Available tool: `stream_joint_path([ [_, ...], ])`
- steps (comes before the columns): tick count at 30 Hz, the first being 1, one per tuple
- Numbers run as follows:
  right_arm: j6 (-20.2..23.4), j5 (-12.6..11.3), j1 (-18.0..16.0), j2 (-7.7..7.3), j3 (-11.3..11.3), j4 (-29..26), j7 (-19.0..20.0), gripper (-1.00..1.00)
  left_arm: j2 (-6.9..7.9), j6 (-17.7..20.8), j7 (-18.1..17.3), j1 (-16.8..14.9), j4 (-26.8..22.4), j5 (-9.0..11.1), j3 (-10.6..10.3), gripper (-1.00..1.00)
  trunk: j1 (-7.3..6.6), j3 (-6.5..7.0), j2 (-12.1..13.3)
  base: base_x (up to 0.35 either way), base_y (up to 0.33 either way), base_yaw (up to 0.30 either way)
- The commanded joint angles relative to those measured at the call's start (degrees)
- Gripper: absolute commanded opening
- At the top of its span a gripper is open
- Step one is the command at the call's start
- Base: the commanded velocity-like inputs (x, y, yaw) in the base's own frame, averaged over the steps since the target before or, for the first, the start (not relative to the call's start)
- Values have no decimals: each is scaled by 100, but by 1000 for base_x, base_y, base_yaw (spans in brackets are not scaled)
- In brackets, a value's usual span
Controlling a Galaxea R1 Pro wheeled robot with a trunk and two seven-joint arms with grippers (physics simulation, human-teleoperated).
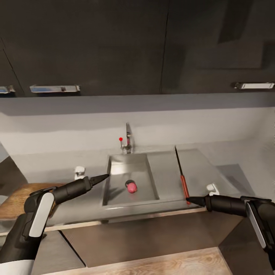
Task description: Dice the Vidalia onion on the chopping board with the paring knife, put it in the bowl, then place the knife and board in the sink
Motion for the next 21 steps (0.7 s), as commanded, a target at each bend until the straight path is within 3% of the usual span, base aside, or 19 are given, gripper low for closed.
stream_joint_path([
  [1,50,-7,-7,-1,-4,-41,23,-100,-9,22,27,-6,-8,-13,-1,100,5,-12,-12,170,-310,49],
  [11,50,-18,-7,7,7,-112,15,-100,-37,23,125,-6,-13,-62,0,100,5,-12,-12,156,-306,253],
  [19,69,8,-6,8,5,-112,15,-100,-37,22,182,-6,-15,-70,2,100,5,-12,-12,27,-46,284],
  [21,77,2,-5,8,1,-112,15,-100,-37,23,400,-6,-19,-70,-10,100,5,-12,-12,2,-4,275],
])
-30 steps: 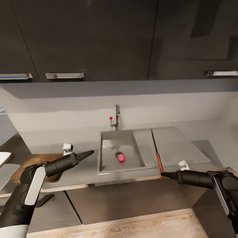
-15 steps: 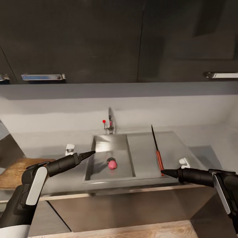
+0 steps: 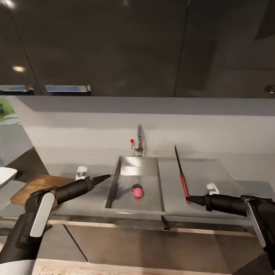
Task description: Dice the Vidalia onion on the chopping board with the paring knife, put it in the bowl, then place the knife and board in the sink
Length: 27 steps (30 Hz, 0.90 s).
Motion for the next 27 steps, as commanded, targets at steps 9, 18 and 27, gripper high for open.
stream_joint_path([
  [9,77,-39,-5,-9,-15,-3,26,-100,-438,125,1870,-8,-69,-69,-150,100,4,-12,-13,0,-1,160],
  [18,103,-62,-4,-23,-37,-1,47,-100,-1438,165,4791,-38,-218,-89,-1210,100,4,-12,-13,0,0,6],
  [27,97,-66,-3,-33,-469,-1,78,-100,-1687,197,5819,-376,-124,521,-1641,100,4,-12,-13,0,0,0],
])
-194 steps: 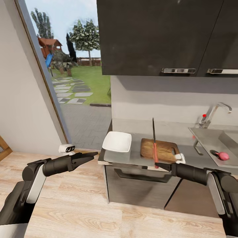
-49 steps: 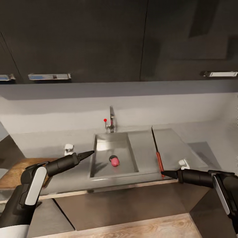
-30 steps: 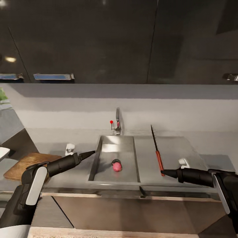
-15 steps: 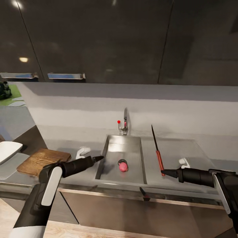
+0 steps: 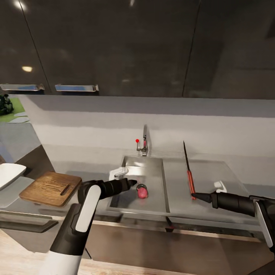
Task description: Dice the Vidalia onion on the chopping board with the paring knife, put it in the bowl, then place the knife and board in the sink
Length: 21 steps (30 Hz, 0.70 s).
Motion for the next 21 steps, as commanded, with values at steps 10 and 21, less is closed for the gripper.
stream_joint_path([
  [10,55,-11,-6,13,-7,2,25,-100,-1,28,112,-253,433,121,-790,100,4,-13,-13,157,-4,0],
  [21,55,11,-7,13,-9,53,15,-100,-1,34,113,-359,633,119,-918,100,4,-15,-13,188,-41,0],
])
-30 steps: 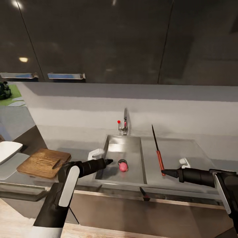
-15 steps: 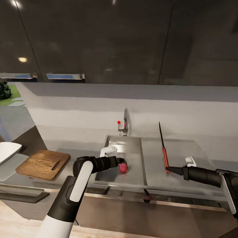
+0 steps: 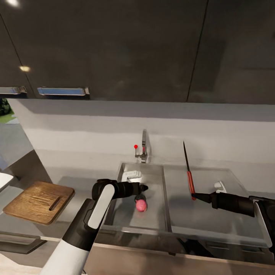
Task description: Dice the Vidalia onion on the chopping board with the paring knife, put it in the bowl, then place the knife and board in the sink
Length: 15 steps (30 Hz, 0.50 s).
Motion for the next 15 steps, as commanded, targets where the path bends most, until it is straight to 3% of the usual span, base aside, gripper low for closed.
stream_joint_path([
  [1,55,-14,-5,-1,-3,1,19,-100,-1,17,60,-5,-1,63,-36,100,4,-17,-13,23,-5,0],
  [8,72,-47,-5,-1,-4,12,28,-100,-1,20,59,-9,171,104,-131,100,4,-70,-13,7,-1,0],
  [15,130,-44,-4,-7,-3,18,28,-100,4,20,59,-16,521,441,-134,100,4,-135,-13,0,0,0],
])
